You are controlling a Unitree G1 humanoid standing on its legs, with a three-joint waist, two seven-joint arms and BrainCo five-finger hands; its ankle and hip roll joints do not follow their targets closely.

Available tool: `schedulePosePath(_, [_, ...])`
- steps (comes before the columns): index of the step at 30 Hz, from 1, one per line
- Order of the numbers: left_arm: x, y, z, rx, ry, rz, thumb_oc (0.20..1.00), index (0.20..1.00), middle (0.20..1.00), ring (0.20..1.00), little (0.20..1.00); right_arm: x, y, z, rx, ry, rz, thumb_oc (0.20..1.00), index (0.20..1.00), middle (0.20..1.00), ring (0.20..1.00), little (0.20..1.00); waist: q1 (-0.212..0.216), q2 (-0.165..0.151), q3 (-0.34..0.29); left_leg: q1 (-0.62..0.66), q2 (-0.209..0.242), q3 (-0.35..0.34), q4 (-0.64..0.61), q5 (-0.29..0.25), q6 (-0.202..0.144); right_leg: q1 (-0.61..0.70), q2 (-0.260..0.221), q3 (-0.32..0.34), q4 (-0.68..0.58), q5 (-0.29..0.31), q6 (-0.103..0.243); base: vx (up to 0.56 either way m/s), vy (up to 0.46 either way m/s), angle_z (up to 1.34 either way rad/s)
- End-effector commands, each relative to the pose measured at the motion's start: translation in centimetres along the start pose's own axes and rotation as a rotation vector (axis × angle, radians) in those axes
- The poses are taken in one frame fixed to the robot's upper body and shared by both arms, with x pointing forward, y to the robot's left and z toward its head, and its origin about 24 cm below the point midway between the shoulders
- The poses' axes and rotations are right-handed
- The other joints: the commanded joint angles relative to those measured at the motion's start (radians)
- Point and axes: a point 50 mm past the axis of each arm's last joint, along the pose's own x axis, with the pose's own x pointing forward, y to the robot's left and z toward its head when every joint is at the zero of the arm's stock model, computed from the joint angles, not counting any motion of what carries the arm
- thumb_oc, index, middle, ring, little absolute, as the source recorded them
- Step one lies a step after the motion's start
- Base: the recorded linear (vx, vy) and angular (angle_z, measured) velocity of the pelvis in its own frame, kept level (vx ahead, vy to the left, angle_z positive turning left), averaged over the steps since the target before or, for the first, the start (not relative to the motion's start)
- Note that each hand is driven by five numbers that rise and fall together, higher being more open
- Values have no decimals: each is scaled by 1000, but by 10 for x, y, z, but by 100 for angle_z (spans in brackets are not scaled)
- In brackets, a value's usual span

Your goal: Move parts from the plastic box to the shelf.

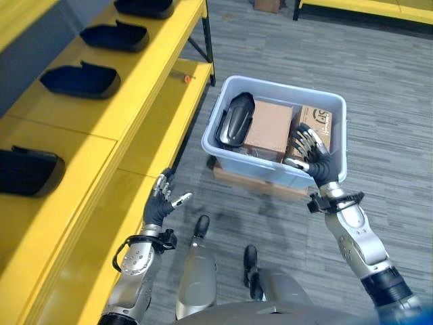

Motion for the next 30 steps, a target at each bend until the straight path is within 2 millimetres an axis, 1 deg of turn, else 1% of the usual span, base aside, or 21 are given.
schedulePosePath(1, [0,-2,29,7,-156,-64,1000,1000,1000,1000,1000,-13,2,11,-10,-69,13,1000,1000,1000,1000,1000,-6,-1,-94,59,18,-19,58,96,-9,113,-198,49,-123,-12,115,179,424,-96])
schedulePosePath(2, [-1,-1,29,15,-153,-68,1000,1000,1000,1000,1000,-14,4,8,4,-53,15,1000,1000,1000,1000,1000,-7,-6,-101,69,6,-7,72,67,7,114,-222,64,-119,-4,131,133,257,-78])
schedulePosePath(3, [-1,-1,29,15,-153,-68,1000,1000,1000,1000,1000,-14,4,8,4,-52,15,1000,1000,1000,1000,1000,-4,-8,-100,70,4,-2,76,63,9,114,-224,68,-120,-5,132,184,385,-62])
schedulePosePath(4, [-2,6,32,40,-157,-58,1000,1000,1000,1000,1000,-17,9,3,43,-29,39,1000,1000,1000,1000,1000,-7,-19,-115,95,-14,49,88,26,29,115,-271,83,-111,13,162,123,260,-52])
schedulePosePath(5, [-2,6,32,41,-156,-58,1000,1000,1000,1000,1000,-18,9,3,44,-28,39,1000,1000,1000,1000,1000,-5,-22,-115,96,-16,53,90,24,31,115,-273,86,-112,13,164,144,337,-79])
schedulePosePath(6, [-3,9,34,57,-159,-56,1000,1000,1000,1000,1000,-18,11,2,50,-19,52,1000,1000,1000,1000,1000,-6,-27,-117,102,-22,68,96,11,39,108,-286,90,-106,20,174,61,254,-72])
schedulePosePath(7, [-2,14,37,80,-165,-49,1000,1000,1000,1000,1000,-18,15,-2,59,2,70,1000,1000,1000,1000,1000,-3,-45,-118,104,-39,110,128,-21,50,95,-321,99,-96,35,196,63,304,-58])
schedulePosePath(8, [-2,15,37,85,-164,-47,1000,1000,1000,1000,1000,-19,15,-3,63,8,72,1000,1000,1000,1000,1000,-2,-54,-117,95,-49,122,156,-39,52,93,-335,95,-97,39,202,51,260,-101])
schedulePosePath(11, [-3,18,40,109,-168,-41,1000,1000,1000,1000,1000,-21,14,-3,60,12,70,1000,1000,1000,1000,1000,-5,-74,-118,73,-64,133,193,-71,61,87,-361,72,-103,55,215,42,104,-26])
schedulePosePath(15, [-4,21,41,127,-174,-22,1000,1000,1000,1000,1000,-20,13,1,49,-5,66,1000,1000,1000,1000,1000,-3,-89,-121,58,-69,130,199,-82,64,84,-374,51,-118,66,220,45,26,0])
schedulePosePath(22, [2,27,54,153,-237,36,1000,1000,1000,1000,1000,-15,16,6,47,-32,75,1000,1000,1000,1000,1000,3,-119,-109,19,-56,114,203,-79,54,60,-369,23,-126,71,218,14,-15,-1])
schedulePosePath(24, [3,26,55,155,-241,36,1000,1000,1000,1000,1000,-14,17,8,47,-40,80,1000,1000,1000,1000,1000,4,-123,-107,14,-58,109,214,-84,54,62,-369,19,-122,69,217,15,10,4])
schedulePosePath(27, [5,28,60,180,-260,40,1000,1000,1000,1000,1000,-11,21,10,52,-53,98,1000,1000,1000,1000,1000,11,-129,-95,2,-75,90,266,-115,61,70,-374,10,-87,59,217,44,39,17])
schedulePosePath(30, [6,28,63,204,-269,29,1000,1000,1000,1000,1000,-11,24,10,70,-52,110,1000,1000,1000,1000,1000,17,-129,-86,-8,-98,73,327,-153,79,72,-381,7,-23,57,219,58,111,19])
